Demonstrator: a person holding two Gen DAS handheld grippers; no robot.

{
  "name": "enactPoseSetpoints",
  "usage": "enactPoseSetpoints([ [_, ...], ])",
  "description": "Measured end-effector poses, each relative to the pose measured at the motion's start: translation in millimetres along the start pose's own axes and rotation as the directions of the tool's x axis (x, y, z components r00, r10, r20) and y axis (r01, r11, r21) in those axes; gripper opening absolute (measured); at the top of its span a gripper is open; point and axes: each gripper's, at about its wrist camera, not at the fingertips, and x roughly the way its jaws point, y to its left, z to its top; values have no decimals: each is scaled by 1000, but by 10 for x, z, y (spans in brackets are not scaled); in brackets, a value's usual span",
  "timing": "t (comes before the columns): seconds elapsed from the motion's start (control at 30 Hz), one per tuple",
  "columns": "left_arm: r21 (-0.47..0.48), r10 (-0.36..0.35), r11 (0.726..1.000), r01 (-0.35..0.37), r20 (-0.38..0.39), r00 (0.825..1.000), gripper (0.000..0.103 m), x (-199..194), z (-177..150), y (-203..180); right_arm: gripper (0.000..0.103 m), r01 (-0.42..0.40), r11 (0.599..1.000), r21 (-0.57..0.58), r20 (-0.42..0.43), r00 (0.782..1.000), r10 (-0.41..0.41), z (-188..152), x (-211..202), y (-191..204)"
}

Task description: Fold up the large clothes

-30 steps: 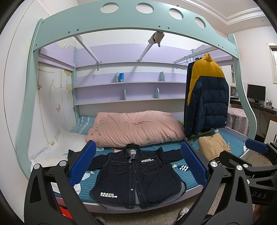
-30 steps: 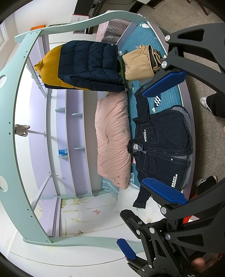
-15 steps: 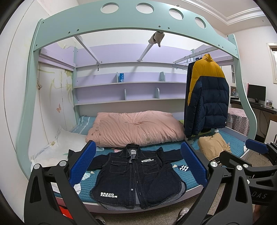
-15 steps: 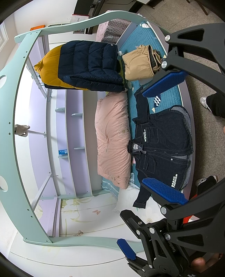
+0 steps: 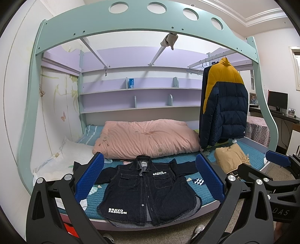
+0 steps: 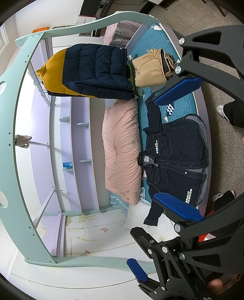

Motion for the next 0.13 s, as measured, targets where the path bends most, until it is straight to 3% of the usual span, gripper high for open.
enactPoseSetpoints([
  [0.13, 0, 1, 1000, -1, -4, 1000, 98, 13, -22, 28, 91, -1, 1000, 0, -2, 1000, 1, -14, -8, 16],
])
